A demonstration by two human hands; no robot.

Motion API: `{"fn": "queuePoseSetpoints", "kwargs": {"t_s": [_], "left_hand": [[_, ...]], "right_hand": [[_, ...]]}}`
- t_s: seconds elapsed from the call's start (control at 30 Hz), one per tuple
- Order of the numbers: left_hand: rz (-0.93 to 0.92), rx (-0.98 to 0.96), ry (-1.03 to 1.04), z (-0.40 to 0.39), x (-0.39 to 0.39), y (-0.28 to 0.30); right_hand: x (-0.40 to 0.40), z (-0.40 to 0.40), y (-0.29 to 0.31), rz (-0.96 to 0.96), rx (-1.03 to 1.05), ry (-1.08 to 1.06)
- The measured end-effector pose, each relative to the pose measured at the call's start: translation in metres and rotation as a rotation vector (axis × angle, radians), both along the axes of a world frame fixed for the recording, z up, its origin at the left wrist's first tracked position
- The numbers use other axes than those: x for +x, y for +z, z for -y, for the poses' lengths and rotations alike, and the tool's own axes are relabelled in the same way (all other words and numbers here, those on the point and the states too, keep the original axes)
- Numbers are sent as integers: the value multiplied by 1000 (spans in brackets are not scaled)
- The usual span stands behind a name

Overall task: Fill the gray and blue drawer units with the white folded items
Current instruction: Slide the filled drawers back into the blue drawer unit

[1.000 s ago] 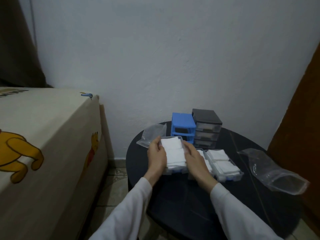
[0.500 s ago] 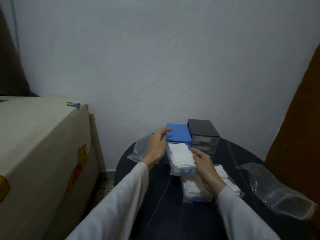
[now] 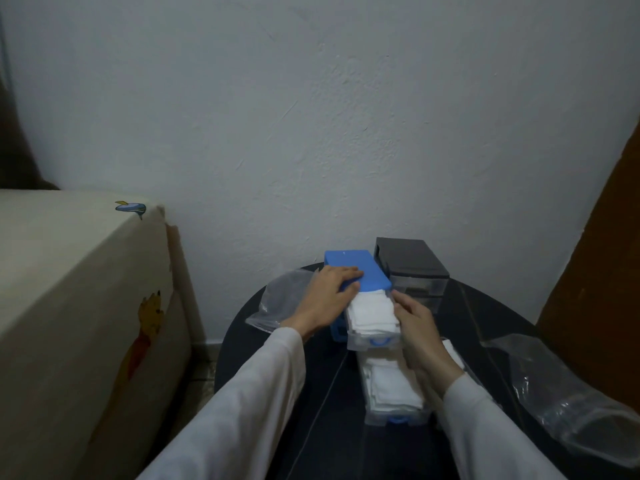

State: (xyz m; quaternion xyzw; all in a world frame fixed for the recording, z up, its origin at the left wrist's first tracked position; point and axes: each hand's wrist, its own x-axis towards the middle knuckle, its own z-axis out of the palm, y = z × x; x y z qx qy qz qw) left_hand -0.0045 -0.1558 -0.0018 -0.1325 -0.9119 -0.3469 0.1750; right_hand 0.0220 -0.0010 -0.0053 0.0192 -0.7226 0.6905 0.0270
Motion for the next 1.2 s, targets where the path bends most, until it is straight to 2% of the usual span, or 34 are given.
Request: {"fn": "queuePoseSetpoints", "kwargs": {"t_s": [0.1, 0.17, 0.23, 0.3, 0.4, 0.5, 0.57, 0.67, 0.83, 0.97, 1.07, 1.2], "left_hand": [[3, 0, 6, -1, 2, -1], [9, 2, 10, -1, 2, -1], [15, -1, 7, 0, 2, -1], [18, 7, -2, 1, 2, 1], [15, -15, -4, 2, 3, 3], [10, -30, -2, 2, 4, 5], [8, -29, -4, 1, 4, 5], [2, -28, -4, 2, 4, 5], [3, 11, -12, 1, 8, 5], [9, 15, -10, 2, 7, 4], [14, 17, -10, 1, 7, 3], [13, 39, -15, 1, 7, 2]], "right_hand": [[4, -5, -4, -75, 241, -96], [18, -9, -5, -259, 388, -137], [31, -11, -4, -514, 548, -83], [36, -12, -4, -658, 859, 69], [36, -16, -6, -632, 1194, 304], [32, -17, -8, -741, 1382, 283], [25, -18, -4, -741, 1418, 312], [21, -17, 7, -636, 1451, 453], [4, -19, 19, -635, 1348, 513], [-5, -21, 5, -916, 1535, 264], [-8, -17, 0, -1091, 1503, 110], [-15, -8, 7, -1061, 1384, 64]]}}
